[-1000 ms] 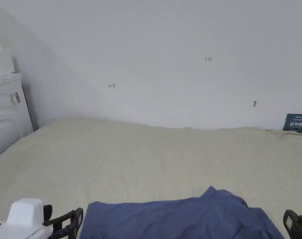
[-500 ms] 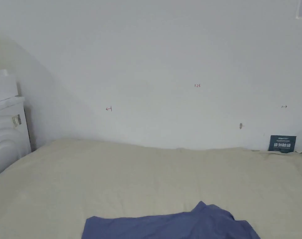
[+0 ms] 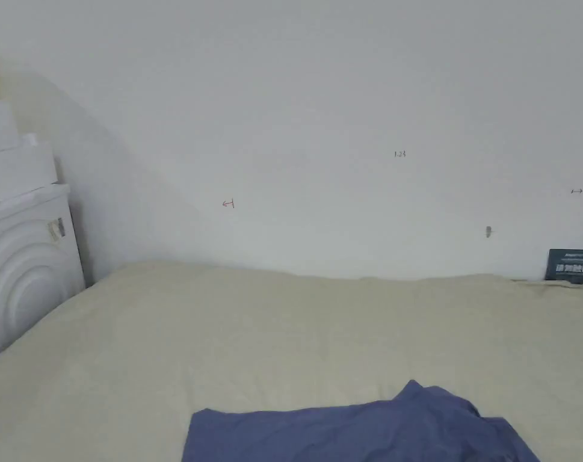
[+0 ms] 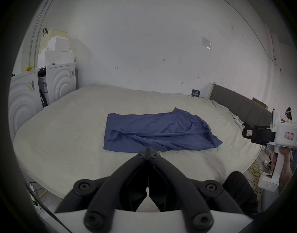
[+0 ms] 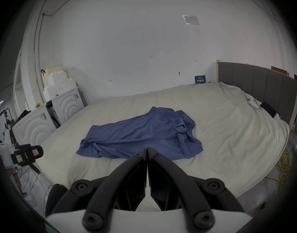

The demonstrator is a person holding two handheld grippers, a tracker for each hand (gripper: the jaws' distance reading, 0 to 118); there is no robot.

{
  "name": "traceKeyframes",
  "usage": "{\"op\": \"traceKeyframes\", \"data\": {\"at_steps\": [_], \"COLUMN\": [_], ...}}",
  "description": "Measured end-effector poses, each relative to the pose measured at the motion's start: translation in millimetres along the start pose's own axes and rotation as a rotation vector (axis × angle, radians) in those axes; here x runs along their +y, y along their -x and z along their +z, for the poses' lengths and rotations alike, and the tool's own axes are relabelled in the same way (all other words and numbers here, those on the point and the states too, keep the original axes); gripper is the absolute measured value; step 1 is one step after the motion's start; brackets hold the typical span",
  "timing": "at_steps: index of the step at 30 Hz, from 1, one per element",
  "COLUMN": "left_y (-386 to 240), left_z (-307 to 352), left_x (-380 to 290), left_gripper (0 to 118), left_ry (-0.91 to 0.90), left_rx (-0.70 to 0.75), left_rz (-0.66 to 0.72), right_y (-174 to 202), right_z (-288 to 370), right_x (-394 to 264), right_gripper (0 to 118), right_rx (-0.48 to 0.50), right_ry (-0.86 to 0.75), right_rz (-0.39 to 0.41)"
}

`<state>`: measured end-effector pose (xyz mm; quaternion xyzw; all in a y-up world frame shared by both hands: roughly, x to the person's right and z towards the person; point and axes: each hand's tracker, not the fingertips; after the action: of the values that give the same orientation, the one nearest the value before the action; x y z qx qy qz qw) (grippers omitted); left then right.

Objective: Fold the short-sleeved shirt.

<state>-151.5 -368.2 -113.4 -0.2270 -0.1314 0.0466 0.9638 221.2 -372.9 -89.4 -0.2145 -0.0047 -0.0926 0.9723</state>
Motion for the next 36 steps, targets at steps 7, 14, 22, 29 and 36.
{"op": "traceKeyframes", "data": {"at_steps": [7, 14, 22, 29, 36], "left_y": [13.6, 49.0, 98.3, 103.5, 66.8], "left_z": [-14.7, -90.5, -224.9, -261.0, -271.4], "left_x": [-2.3, -0.7, -13.1, -23.3, -39.3], "left_gripper": [1, 59, 65, 64, 12], "left_ry": [0.038, 0.107, 0.264, 0.315, 0.321], "left_rx": [0.024, 0.08, 0.196, 0.223, 0.281], "left_rz": [0.038, 0.127, 0.122, 0.141, -0.109], "right_y": [-2.2, -3.6, -15.8, -26.5, -34.6], "right_z": [-0.7, -7.8, -20.6, -31.4, -61.9], "right_x": [-1.1, -2.9, -10.4, -15.6, -14.2], "right_gripper": [1, 1, 1, 1, 64], "right_rx": [0.011, 0.039, 0.003, -0.051, -0.088], "right_ry": [0.002, 0.037, 0.106, 0.163, 0.168], "right_rz": [-0.01, -0.011, -0.023, -0.028, -0.003]}}
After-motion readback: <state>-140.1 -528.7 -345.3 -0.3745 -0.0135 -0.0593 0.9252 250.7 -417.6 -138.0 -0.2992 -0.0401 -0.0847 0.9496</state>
